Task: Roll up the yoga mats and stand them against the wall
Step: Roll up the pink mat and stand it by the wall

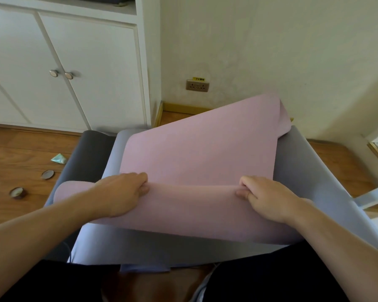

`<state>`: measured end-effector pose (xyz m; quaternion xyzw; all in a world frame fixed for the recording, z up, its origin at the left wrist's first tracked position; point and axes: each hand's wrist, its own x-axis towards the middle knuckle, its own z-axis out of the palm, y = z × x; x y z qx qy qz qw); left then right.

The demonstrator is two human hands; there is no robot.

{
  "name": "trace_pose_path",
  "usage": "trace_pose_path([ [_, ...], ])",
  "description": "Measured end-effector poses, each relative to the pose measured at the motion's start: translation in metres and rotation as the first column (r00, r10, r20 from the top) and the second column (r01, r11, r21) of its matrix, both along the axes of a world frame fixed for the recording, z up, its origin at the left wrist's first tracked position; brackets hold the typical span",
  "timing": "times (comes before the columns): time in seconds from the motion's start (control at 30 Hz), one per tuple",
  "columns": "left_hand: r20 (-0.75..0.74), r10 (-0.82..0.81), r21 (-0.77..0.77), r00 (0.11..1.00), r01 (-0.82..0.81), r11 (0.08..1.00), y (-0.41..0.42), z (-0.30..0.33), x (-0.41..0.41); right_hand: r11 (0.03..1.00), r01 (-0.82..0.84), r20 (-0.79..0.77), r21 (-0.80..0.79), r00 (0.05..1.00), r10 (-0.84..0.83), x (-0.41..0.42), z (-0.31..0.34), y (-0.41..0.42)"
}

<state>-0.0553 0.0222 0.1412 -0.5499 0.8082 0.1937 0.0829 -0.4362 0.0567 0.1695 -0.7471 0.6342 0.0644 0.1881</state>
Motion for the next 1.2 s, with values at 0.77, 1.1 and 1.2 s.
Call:
trace_pose_path([
  [0.77, 0.231, -0.139, -0.226, 0.963, 0.192, 0.955, 0.006, -0.002, -0.005, 0.974, -0.169, -0.042, -0.148, 0.985, 0.165, -0.003, -0.003, 0.007],
  [1.1, 0.116, -0.19, 0.025, 0.975, 0.188, 0.982, 0.005, -0.005, 0.001, 0.99, -0.137, 0.018, 0.014, 0.99, 0.137, -0.001, -0.003, 0.012],
  [1.2, 0.093, -0.213, 0.057, 0.973, 0.209, 0.976, 0.001, 0.0, 0.002, 0.983, -0.186, -0.043, -0.014, 0.982, 0.185, 0.002, -0.003, 0.014],
])
